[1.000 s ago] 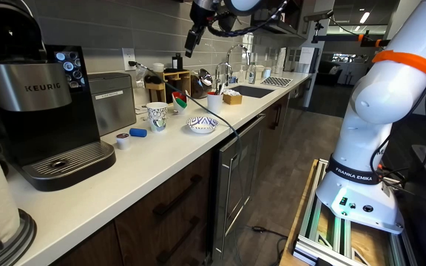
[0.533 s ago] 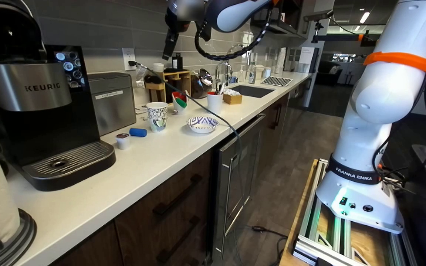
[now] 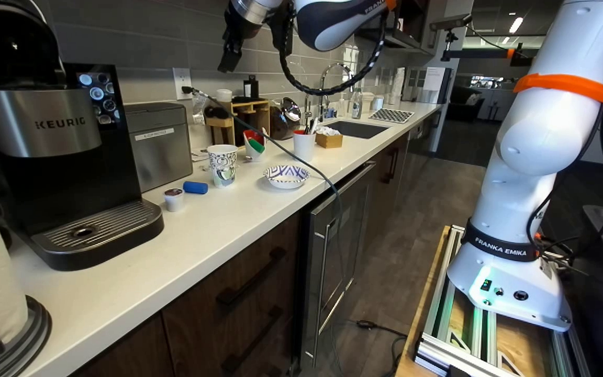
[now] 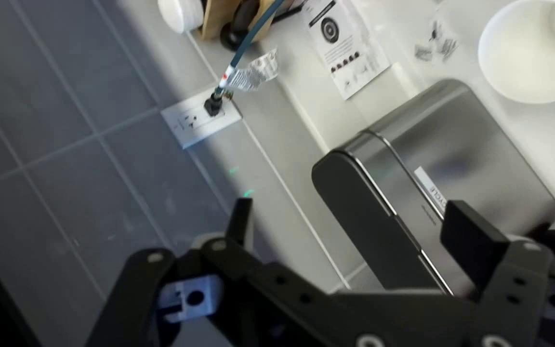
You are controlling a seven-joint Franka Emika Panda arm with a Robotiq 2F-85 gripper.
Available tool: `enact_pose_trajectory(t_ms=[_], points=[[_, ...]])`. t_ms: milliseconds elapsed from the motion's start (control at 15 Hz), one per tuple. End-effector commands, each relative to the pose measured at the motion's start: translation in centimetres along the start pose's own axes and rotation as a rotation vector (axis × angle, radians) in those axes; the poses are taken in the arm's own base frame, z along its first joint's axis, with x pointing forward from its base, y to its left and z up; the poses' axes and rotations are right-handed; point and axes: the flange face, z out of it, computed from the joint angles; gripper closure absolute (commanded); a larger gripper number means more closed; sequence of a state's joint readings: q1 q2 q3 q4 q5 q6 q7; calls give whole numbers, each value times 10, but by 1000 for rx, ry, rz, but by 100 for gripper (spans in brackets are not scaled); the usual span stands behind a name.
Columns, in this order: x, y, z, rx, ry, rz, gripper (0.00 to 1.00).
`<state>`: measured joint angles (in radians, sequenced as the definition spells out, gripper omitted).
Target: Open the silver bin.
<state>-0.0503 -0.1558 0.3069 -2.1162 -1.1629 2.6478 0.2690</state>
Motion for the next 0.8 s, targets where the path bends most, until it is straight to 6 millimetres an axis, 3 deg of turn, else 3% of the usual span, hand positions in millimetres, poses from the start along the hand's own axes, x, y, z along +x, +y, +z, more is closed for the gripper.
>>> enact_pose_trajectory(t_ms=[0, 267, 400, 733], points=[[13, -21, -3, -47, 165, -81, 0], [18, -55, 7, 45, 379, -158, 0], [13, -75, 29, 61, 407, -284, 0], [18, -103, 87, -109, 366, -564, 0]])
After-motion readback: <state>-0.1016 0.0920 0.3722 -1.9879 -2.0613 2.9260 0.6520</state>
